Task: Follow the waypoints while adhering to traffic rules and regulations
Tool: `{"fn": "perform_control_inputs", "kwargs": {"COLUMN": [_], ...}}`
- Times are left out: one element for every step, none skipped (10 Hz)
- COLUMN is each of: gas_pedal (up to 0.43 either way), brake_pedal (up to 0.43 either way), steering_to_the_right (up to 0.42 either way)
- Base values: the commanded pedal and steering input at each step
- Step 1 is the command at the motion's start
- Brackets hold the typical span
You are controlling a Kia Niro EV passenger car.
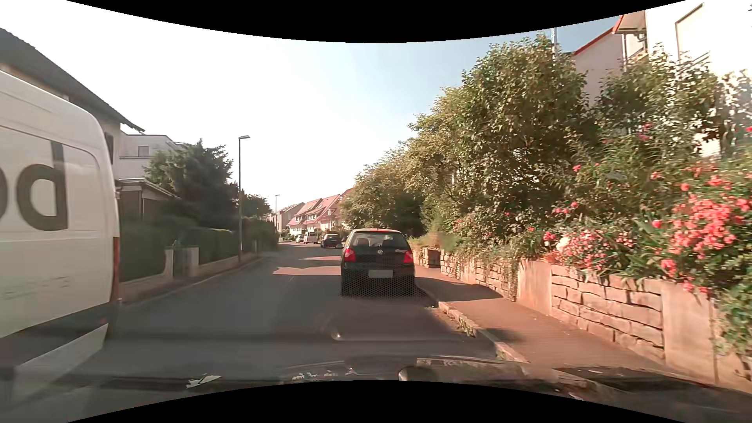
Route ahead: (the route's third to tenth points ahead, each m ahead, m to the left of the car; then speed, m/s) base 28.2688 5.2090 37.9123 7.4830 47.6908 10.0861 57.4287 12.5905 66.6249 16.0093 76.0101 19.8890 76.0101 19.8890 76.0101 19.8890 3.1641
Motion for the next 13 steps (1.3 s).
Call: {"fn": "perform_control_inputs", "kwargs": {"gas_pedal": [0.000, 0.028, 0.047, 0.047, 0.047, 0.047, 0.047, 0.047, 0.047, 0.047, 0.059, 0.067, 0.067], "brake_pedal": [0.000, 0.000, 0.000, 0.000, 0.000, 0.000, 0.000, 0.000, 0.000, 0.000, 0.000, 0.000, 0.000], "steering_to_the_right": [-0.354, -0.373, -0.392, -0.401, -0.404, -0.405, -0.402, -0.394, -0.374, -0.346, -0.314, -0.271, -0.233]}}
